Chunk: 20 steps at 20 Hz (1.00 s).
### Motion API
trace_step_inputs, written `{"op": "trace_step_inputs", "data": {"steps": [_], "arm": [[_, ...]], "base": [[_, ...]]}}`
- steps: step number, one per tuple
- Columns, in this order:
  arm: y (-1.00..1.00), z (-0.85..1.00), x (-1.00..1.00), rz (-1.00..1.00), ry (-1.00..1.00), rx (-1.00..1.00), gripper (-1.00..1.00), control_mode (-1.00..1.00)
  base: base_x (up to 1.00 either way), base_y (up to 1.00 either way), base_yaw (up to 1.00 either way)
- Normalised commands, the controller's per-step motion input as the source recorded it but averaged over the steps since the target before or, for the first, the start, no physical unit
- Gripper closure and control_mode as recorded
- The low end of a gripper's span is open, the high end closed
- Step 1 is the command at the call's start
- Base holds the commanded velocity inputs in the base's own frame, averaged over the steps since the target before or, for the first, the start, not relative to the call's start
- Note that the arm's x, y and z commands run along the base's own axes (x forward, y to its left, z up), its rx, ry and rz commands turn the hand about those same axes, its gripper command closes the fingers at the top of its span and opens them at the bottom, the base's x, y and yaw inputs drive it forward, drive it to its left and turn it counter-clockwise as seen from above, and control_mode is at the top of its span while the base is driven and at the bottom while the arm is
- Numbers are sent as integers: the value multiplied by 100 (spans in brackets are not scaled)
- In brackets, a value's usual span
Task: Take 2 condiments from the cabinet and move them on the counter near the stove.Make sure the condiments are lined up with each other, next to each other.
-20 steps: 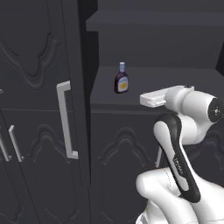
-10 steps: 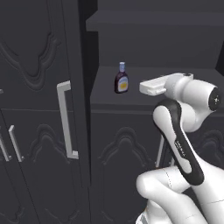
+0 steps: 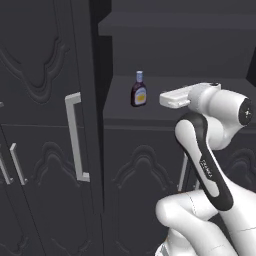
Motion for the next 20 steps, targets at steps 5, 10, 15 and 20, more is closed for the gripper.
{"op": "trace_step_inputs", "data": {"steps": [5,10,15,20], "arm": [[0,0,5,-3,0,0,-100,-100],[0,0,28,-4,0,0,-100,-100],[16,5,33,-1,0,0,-100,-100],[28,3,33,-1,0,0,-100,-100]], "base": [[0,0,0],[0,0,0],[0,0,0],[0,0,0]]}}
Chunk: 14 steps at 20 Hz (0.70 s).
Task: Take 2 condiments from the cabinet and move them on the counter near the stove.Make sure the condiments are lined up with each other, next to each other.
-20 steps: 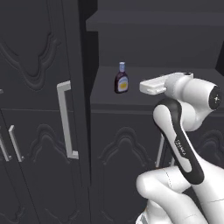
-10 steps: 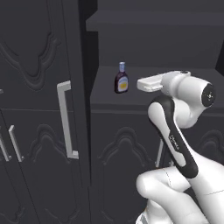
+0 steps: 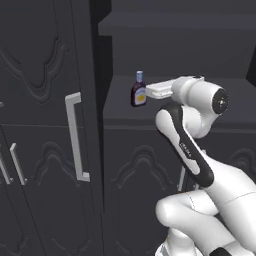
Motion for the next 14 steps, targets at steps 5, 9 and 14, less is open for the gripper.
{"op": "trace_step_inputs", "data": {"steps": [5,9,14], "arm": [[5,0,51,0,1,0,-100,-100],[0,0,45,0,2,0,-100,-100],[10,0,33,0,0,-1,-100,-100]], "base": [[0,0,0],[0,0,0],[0,0,0]]}}
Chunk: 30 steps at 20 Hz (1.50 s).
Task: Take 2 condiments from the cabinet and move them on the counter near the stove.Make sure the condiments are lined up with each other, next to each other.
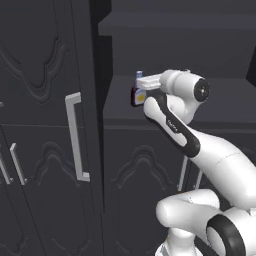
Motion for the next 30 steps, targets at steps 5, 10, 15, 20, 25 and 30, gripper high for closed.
{"op": "trace_step_inputs", "data": {"steps": [5,10,15,20,25,30], "arm": [[13,-6,20,0,1,-3,-100,-100],[4,-6,22,0,5,-1,-100,-100],[10,-8,21,0,5,0,-100,-100],[20,0,15,0,1,0,-100,-100],[5,0,17,0,1,0,-100,-100],[2,-5,20,0,4,0,-100,-100]], "base": [[0,0,0],[0,0,0],[0,0,0],[0,0,0],[0,0,0],[0,0,0]]}}
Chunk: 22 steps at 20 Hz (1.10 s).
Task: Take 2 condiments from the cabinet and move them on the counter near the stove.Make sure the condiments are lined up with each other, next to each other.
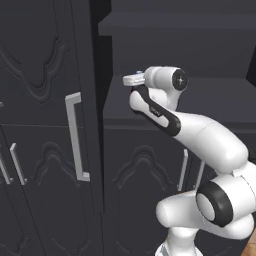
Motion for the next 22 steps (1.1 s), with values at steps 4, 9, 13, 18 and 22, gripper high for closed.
{"op": "trace_step_inputs", "data": {"steps": [4,9,13,18,22], "arm": [[0,-13,16,0,4,0,100,-100],[0,-9,14,0,2,0,100,-100],[0,-1,5,0,2,0,100,-100],[0,-2,-1,0,-1,0,100,-100],[0,-1,-17,0,-7,0,100,-100]], "base": [[0,0,0],[0,0,0],[0,0,0],[0,0,0],[0,0,0]]}}
